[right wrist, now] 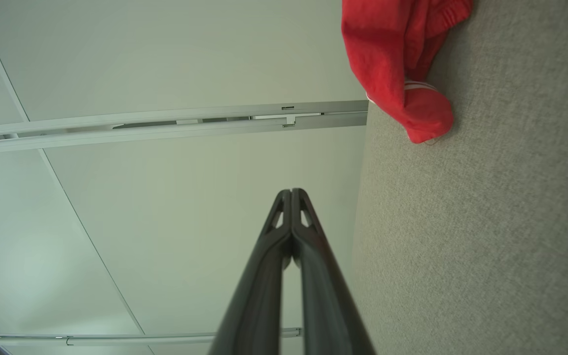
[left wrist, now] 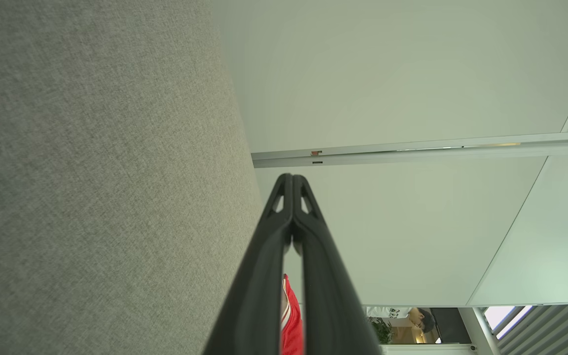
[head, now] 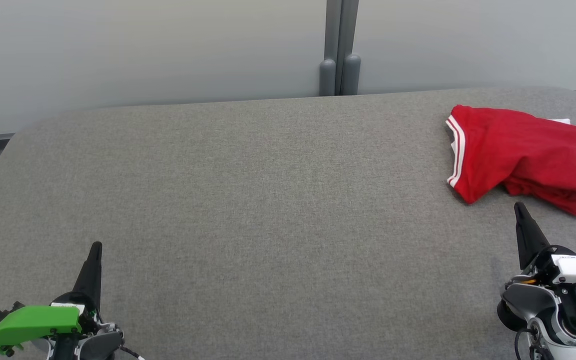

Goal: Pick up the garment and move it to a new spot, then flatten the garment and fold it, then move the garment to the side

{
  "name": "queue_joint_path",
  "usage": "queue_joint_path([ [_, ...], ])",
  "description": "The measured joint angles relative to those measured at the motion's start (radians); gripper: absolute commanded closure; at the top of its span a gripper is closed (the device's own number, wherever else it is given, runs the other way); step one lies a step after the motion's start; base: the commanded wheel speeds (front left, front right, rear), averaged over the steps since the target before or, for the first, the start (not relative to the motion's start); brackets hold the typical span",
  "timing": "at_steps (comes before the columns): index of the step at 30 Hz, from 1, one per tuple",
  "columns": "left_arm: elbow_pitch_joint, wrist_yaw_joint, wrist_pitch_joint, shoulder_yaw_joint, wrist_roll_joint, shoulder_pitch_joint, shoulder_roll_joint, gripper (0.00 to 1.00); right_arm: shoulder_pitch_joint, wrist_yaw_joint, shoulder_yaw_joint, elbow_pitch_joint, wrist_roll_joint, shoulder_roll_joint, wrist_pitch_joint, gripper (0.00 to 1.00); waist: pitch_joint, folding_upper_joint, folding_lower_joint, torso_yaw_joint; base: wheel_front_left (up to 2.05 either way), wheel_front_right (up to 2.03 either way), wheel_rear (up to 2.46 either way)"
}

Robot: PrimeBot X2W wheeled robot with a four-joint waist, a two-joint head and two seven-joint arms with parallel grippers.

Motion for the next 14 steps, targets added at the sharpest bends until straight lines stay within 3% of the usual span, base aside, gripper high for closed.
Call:
queue_joint_path([
  [14, 0.000, 0.000, 0.000, 0.001, 0.000, 0.000, 0.000, 1.00, 0.000, 0.000, -0.001, 0.000, 0.000, 0.000, 0.000, 1.00, 0.000, 0.0000, 0.0000, 0.000, 0.00, 0.00, 0.00],
])
